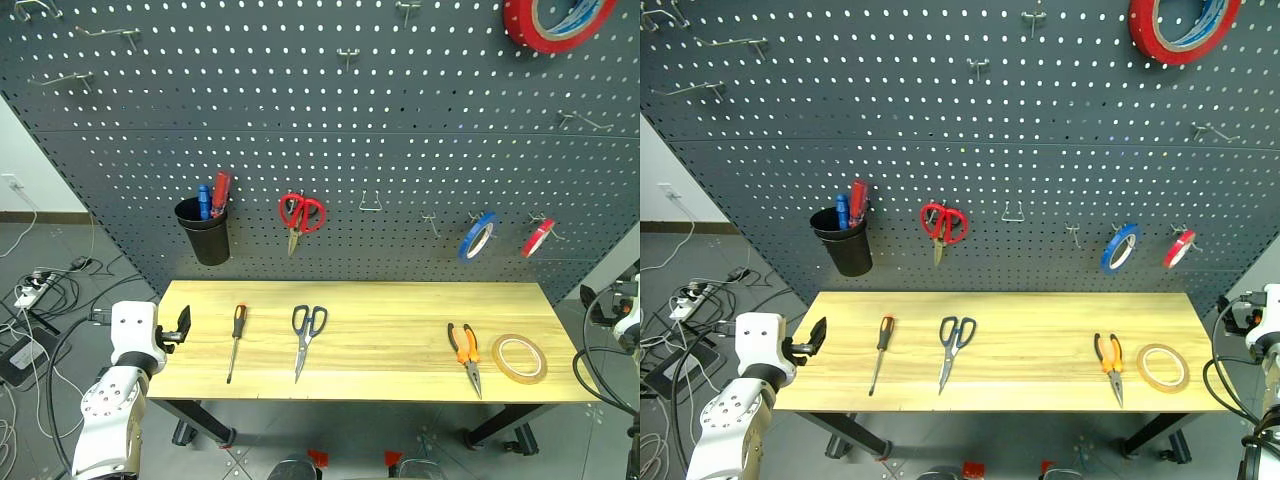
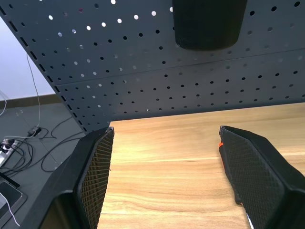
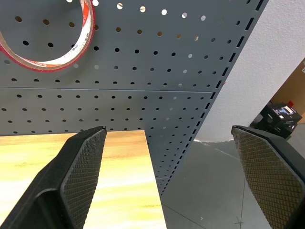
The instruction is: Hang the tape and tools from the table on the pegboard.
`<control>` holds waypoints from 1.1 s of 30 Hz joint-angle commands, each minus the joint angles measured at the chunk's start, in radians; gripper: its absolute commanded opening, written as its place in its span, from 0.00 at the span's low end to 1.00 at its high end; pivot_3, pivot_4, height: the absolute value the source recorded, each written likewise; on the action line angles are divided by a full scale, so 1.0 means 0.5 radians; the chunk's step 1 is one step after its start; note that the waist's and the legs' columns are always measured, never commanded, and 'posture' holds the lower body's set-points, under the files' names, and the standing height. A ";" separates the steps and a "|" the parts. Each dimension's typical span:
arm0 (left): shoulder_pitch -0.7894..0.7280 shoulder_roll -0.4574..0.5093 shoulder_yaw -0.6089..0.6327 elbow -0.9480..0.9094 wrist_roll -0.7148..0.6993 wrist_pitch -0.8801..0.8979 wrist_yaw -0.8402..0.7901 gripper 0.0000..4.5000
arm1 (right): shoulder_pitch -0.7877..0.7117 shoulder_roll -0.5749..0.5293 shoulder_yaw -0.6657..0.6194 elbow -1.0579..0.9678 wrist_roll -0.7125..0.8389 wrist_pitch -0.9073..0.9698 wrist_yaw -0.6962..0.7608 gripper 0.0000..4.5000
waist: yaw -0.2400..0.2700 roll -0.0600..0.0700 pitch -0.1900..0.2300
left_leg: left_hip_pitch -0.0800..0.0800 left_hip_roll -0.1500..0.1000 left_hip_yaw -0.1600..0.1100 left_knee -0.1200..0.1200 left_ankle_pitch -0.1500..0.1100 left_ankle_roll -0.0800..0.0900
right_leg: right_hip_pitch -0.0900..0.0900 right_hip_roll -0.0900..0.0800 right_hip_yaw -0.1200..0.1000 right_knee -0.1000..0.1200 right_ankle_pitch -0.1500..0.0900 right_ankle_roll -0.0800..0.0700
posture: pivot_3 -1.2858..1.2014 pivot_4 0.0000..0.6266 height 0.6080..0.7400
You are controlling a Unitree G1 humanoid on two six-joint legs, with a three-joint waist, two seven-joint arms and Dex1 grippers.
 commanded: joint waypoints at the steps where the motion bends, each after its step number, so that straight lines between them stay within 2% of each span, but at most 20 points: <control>1: -0.011 0.044 0.004 -0.065 0.011 -0.077 -0.029 0.83 | -0.044 -0.006 -0.027 -0.026 0.027 -0.009 -0.007 1.00 | 0.000 0.000 0.000 | 0.000 0.000 0.000 0.000 0.000 0.000 | 0.000 0.000 0.000 0.000 0.000 0.000 | 0.57 0.00 1.00; 8: 0.007 0.074 -0.023 -0.058 0.031 -0.110 -0.098 0.83 | -0.037 0.001 -0.024 -0.035 0.026 -0.010 -0.007 1.00 | -0.001 0.000 0.000 | 0.000 0.000 -0.001 0.000 0.000 0.000 | 0.001 0.000 0.000 0.000 0.000 0.000 | 0.57 0.00 1.00; 15: 0.032 0.038 0.023 -0.116 -0.066 -0.079 -0.128 0.83 | 0.011 0.019 -0.002 -0.077 0.014 0.004 0.020 1.00 | -0.005 0.000 0.000 | 0.000 0.000 -0.002 0.000 0.000 0.000 | 0.001 0.000 -0.001 0.000 0.000 0.000 | 0.56 0.00 1.00; 20: 0.042 0.056 -0.046 -0.108 0.043 -0.017 -0.082 0.83 | 0.104 0.042 0.057 -0.260 0.007 0.072 0.113 1.00 | -0.007 0.003 -0.002 | 0.000 0.000 -0.001 0.001 0.000 0.000 | 0.001 0.000 -0.001 0.000 0.000 0.000 | 0.55 0.00 1.00; 26: 0.069 0.154 -0.300 -0.143 0.270 -0.149 -0.191 0.83 | 0.384 0.099 0.235 -0.841 -0.009 0.335 0.270 1.00 | -0.008 0.003 -0.003 | 0.000 0.000 -0.003 0.001 0.000 0.000 | 0.001 0.000 -0.002 0.000 0.000 0.000 | 0.54 0.00 1.00; 33: 0.041 0.223 -0.461 -0.294 0.287 -0.171 -0.370 0.83 | 0.663 0.122 0.377 -1.505 0.022 0.935 0.322 1.00 | -0.008 0.006 -0.003 | -0.001 0.001 -0.004 0.002 0.000 0.000 | 0.000 -0.001 -0.002 0.001 0.000 0.000 | 0.53 0.02 1.00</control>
